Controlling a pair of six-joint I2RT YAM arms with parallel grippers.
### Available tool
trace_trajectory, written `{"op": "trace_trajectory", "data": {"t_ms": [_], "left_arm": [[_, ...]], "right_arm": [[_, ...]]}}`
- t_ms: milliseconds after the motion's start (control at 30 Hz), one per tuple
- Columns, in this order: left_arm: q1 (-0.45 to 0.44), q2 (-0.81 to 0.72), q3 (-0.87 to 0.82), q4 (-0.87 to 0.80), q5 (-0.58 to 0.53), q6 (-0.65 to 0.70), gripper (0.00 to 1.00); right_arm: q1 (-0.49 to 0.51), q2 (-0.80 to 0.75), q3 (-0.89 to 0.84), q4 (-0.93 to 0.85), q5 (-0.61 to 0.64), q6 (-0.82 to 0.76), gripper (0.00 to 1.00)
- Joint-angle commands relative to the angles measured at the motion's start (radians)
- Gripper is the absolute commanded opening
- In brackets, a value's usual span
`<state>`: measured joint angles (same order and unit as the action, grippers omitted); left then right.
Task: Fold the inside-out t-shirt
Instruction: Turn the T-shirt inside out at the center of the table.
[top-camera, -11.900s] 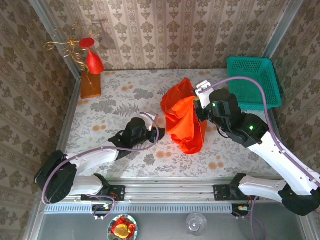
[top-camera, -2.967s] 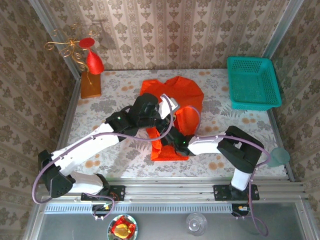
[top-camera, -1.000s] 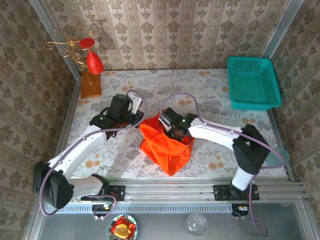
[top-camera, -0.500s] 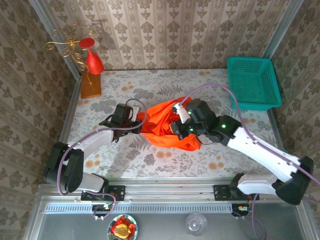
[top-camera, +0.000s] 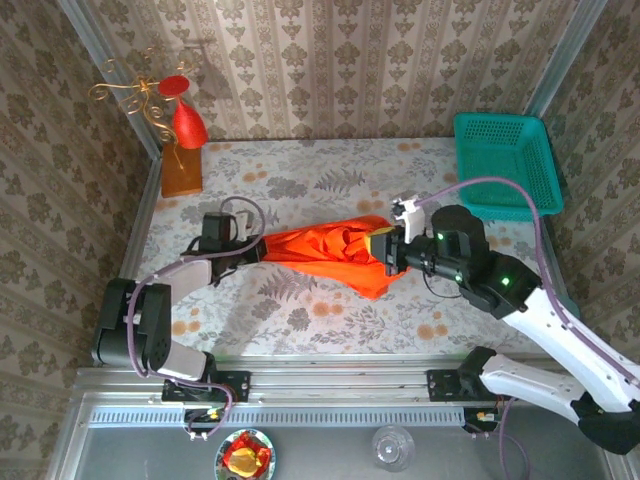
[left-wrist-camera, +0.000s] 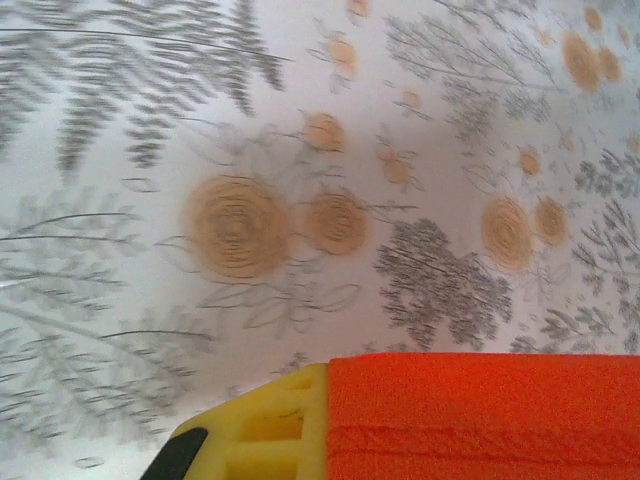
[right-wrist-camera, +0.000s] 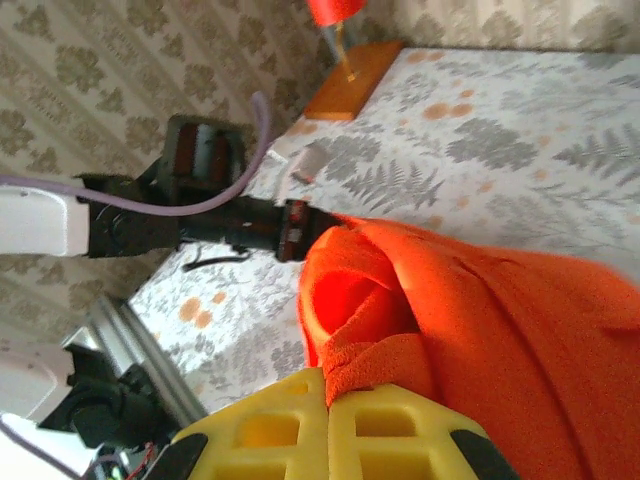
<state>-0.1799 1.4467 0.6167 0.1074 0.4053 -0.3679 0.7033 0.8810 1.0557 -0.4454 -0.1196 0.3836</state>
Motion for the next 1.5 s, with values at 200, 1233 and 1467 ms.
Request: {"op": "trace_trajectory", "data": {"t_ms": [200,1233,1467], "left_arm": [[0.269,-0.129,-0.111,0.038,0.088,-0.073,0.00],[-0.262,-0.258,0.319,-0.525,-0.150,0.135,0.56],[-0.522,-0.057,0.498,-0.522,-0.185,0.116,0.59]], "right_arm": [[-0.115,-0.228,-0.083,-0.087,0.399,0.147,0.00],[-0.215,0.137,-0.286,-0.189,0.116,0.062,0.52],[-0.210,0.298,-0.163,-0.189,0.005,0.016,0.59]]}}
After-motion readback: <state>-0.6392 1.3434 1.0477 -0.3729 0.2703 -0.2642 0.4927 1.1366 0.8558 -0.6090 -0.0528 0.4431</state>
